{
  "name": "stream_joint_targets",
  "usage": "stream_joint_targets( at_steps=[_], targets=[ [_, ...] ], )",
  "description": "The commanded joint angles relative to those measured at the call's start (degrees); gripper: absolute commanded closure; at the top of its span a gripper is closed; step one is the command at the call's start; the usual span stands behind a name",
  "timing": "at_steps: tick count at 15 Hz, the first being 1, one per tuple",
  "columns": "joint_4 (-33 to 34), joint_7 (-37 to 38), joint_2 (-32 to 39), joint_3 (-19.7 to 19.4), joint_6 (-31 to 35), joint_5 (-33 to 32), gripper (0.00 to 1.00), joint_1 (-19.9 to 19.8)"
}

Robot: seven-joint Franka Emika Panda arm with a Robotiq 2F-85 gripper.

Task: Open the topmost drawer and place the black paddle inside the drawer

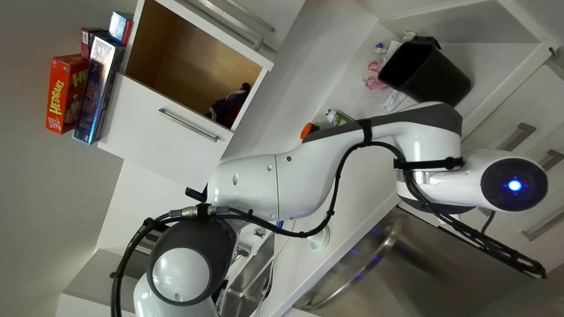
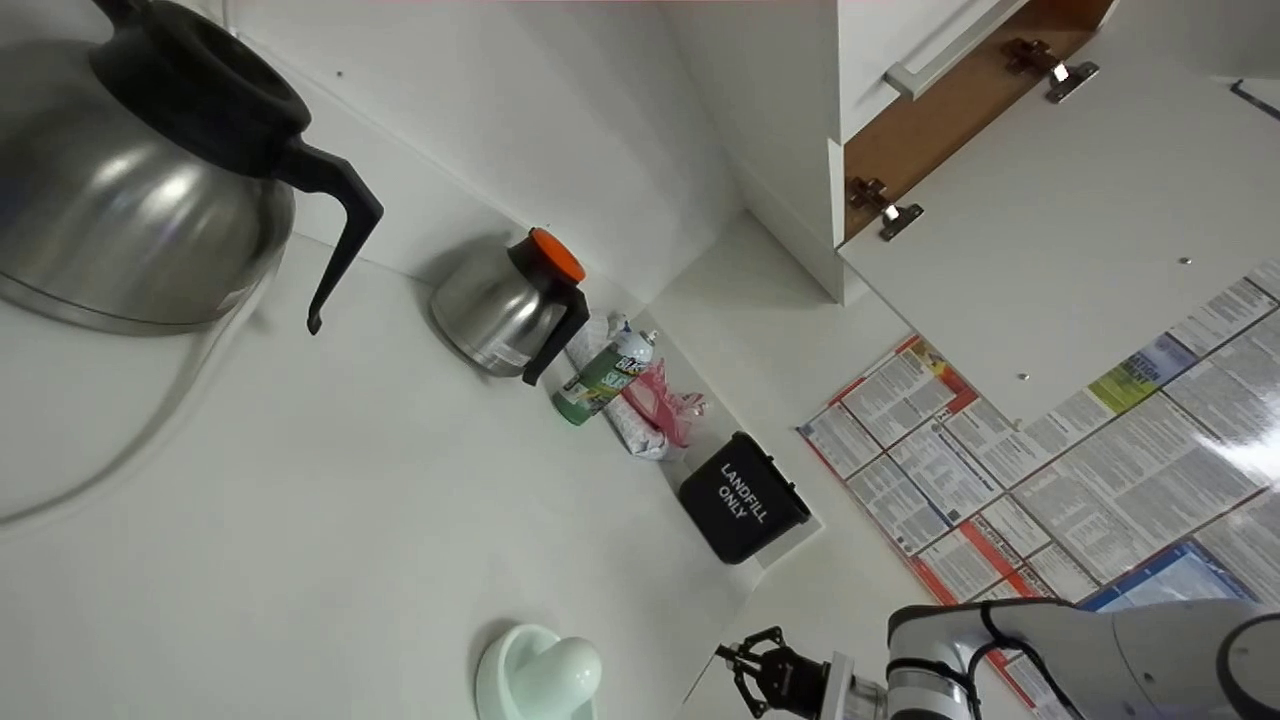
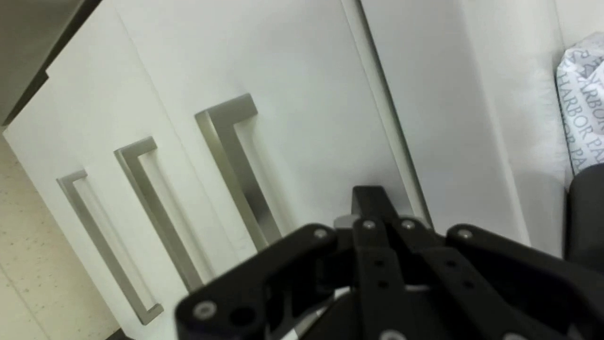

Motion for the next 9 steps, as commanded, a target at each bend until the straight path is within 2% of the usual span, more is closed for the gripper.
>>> stream_joint_targets(
  at_steps=[1,3,5,9],
  targets=[
    [3.22,2.66,2.21,-0.5,-0.4,1.34,1.0,2.64],
    [1.23,2.78,0.47,-1.45,1.3,0.7,1.0,4.13],
    [-4.44,1.7,-4.46,-3.52,2.3,-2.3,1.0,5.74],
    [-16.15,0.67,-15.26,-8.18,10.92,-9.3,1.0,10.21]
  ],
)
